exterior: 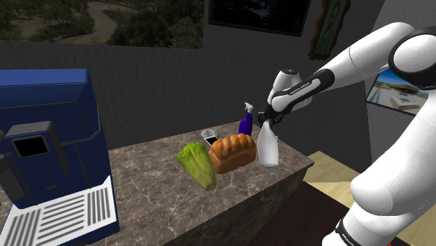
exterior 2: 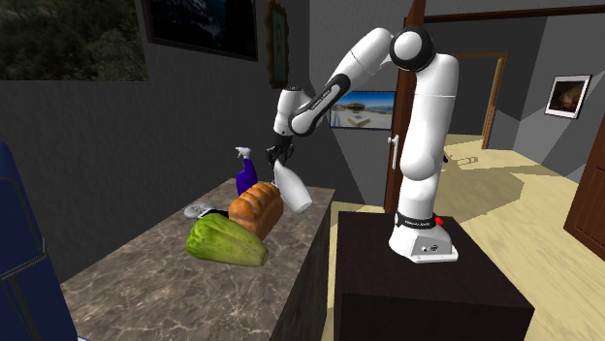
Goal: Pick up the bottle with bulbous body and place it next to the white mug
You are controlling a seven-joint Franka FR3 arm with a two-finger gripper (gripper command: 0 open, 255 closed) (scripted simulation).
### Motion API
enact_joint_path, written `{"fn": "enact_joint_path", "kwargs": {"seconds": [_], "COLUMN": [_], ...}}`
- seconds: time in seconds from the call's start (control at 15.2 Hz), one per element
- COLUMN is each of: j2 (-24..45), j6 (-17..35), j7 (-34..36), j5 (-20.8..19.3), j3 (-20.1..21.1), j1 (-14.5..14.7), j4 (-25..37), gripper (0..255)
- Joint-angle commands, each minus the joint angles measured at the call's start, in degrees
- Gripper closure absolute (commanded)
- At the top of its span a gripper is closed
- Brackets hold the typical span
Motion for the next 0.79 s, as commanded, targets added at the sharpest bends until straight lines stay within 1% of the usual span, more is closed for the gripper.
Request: {"fn": "enact_joint_path", "kwargs": {"seconds": [0.0, 0.73], "j2": [-1.12, -5.75], "j6": [-1.65, -10.12], "j7": [-0.61, -3.39], "j5": [0.74, 3.57], "j3": [0.08, 0.01], "j1": [0.14, 0.65], "j4": [0.55, 4.54], "gripper": [255, 255]}}
